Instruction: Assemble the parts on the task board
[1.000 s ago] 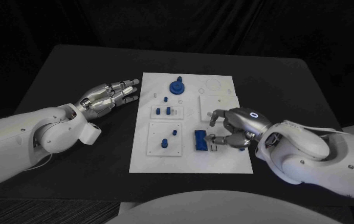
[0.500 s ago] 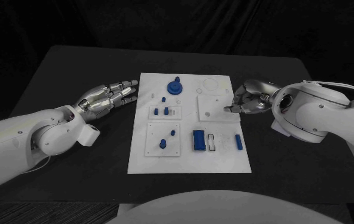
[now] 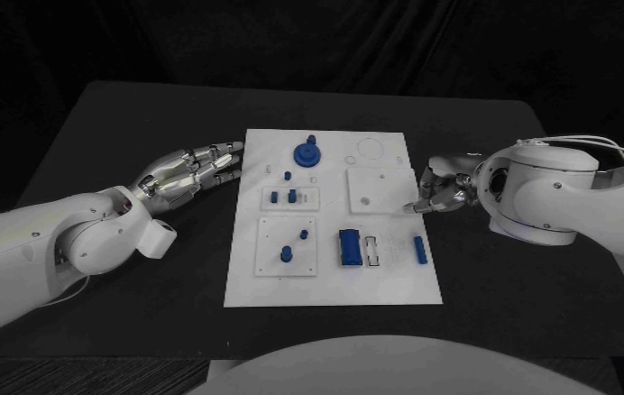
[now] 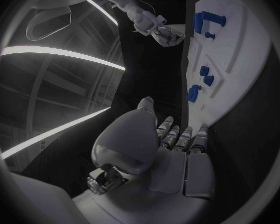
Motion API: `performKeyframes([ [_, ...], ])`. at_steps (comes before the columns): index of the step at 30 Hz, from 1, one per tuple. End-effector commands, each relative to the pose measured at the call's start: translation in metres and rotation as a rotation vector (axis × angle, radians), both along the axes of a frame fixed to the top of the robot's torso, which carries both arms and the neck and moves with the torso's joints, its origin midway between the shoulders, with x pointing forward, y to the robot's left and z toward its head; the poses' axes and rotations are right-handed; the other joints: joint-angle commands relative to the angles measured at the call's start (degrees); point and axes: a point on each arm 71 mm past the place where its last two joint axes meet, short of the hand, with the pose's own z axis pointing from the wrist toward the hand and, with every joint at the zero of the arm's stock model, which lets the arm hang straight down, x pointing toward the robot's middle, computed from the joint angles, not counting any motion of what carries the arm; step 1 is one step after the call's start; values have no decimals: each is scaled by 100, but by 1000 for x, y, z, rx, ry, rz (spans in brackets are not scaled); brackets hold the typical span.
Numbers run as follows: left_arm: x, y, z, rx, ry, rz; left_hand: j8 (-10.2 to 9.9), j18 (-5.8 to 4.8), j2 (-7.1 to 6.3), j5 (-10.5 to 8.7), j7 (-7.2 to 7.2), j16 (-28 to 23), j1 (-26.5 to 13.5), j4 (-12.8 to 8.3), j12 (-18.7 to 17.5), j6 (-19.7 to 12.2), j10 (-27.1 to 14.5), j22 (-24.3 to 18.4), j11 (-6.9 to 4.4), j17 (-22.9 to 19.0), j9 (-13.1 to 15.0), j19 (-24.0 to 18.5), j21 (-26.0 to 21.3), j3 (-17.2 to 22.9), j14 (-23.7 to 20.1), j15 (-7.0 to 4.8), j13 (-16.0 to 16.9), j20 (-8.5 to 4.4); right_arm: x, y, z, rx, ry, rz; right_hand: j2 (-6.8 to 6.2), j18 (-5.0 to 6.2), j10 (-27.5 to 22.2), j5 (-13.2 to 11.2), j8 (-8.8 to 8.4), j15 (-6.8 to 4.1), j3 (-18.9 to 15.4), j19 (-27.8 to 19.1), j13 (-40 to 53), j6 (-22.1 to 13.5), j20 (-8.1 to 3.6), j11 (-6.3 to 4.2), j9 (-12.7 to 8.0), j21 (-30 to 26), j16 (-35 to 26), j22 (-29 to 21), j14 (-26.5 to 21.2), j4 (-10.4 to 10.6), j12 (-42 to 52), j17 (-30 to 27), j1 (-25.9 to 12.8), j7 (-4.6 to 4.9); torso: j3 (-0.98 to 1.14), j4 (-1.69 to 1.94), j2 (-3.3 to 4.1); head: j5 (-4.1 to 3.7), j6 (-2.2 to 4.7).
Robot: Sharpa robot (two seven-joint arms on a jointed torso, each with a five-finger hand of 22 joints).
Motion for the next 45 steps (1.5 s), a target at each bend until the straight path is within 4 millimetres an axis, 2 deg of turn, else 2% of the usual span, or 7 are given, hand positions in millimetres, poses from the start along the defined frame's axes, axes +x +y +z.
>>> performKeyframes([
  [1, 0, -2, 1, -14, -5, -2, 23, -51, -17, 26, 31, 36, 42, -7, 34, 12, 8, 1, 16, 6, 8, 37, 31, 17, 13, -11, 8, -16, 0, -3, -3, -71, 45, -2, 14, -62, 594, -14, -49, -48, -27, 191, 1505, 64, -42, -52, 6, 32, 14, 1184, 595, 16, 15, 1509, -50, -3, -3, -2, -5, -9, -1],
  [11, 0, -2, 1, -14, -5, -1, 25, -52, -21, 28, 32, 37, 47, -8, 36, 18, 14, 5, 21, 6, 8, 40, 34, 18, 14, -12, 10, -16, -7, -3, -15, -83, 110, 7, 50, -48, 594, -73, -376, -49, -96, 159, 1505, 153, -51, -44, 0, -31, 13, 1161, 594, 17, 15, 1506, -278, 12, 0, -1, -1, 6, -1],
  [19, 0, -2, 0, -12, -4, 0, 23, -52, -22, 28, 32, 37, 49, -9, 36, 12, 15, 3, 23, 6, 7, 39, 33, 18, 14, -12, 10, -16, -16, -6, -19, -38, 111, -19, -3, -40, 594, -54, -1211, 98, -81, 138, 1505, -189, 69, 151, -290, -78, -47, 1145, 561, -124, 15, 1339, -143, 242, 2, -4, -4, 20, -1],
  [30, 1, -2, 0, -12, -4, -1, 22, -53, -25, 30, 33, 38, 53, -10, 37, 11, 19, 4, 29, 7, 7, 40, 34, 18, 14, -13, 12, -16, -20, -12, -16, 5, 70, -57, -35, -38, 594, -141, -1378, 112, -84, 138, 1505, -188, 98, 163, -331, -78, -69, 1145, 550, -155, 15, 1277, -99, 255, 0, -1, -2, 8, -1],
  [34, 1, -2, 0, -13, -4, -1, 22, -53, -25, 30, 33, 38, 53, -10, 37, 11, 19, 4, 29, 7, 7, 40, 34, 18, 14, -13, 12, -16, -21, -4, -12, 60, 21, -54, -80, -42, 594, -130, -1303, 122, -53, 148, 1505, 79, 113, 146, -238, -51, -56, 1154, 557, -260, 15, 1309, 59, 225, 5, -3, -2, 29, -1],
  [39, 1, -2, 0, -13, -3, -3, 22, -53, -25, 30, 33, 38, 53, -10, 37, 11, 19, 4, 29, 7, 7, 40, 34, 18, 14, -13, 12, -16, -23, 15, -4, 133, -112, 25, -381, -50, 594, -687, -882, 84, 2, 160, 1505, -42, 80, 79, 309, -9, -46, 1166, 561, -135, 15, 1330, 243, 163, -5, 4, -1, 32, -1],
  [45, 1, -1, 0, -14, -2, -5, 21, -54, -26, 33, 32, 37, 59, -11, 38, 7, 23, 3, 37, 6, 6, 40, 35, 20, 14, -13, 13, -16, -29, 34, -2, 212, -217, 116, -576, -72, 594, -822, 446, 51, 92, 194, 1505, -822, 48, 32, 1748, 99, -14, 1196, 577, 45, 15, 1419, 507, 104, -3, -1, 0, 49, -1],
])
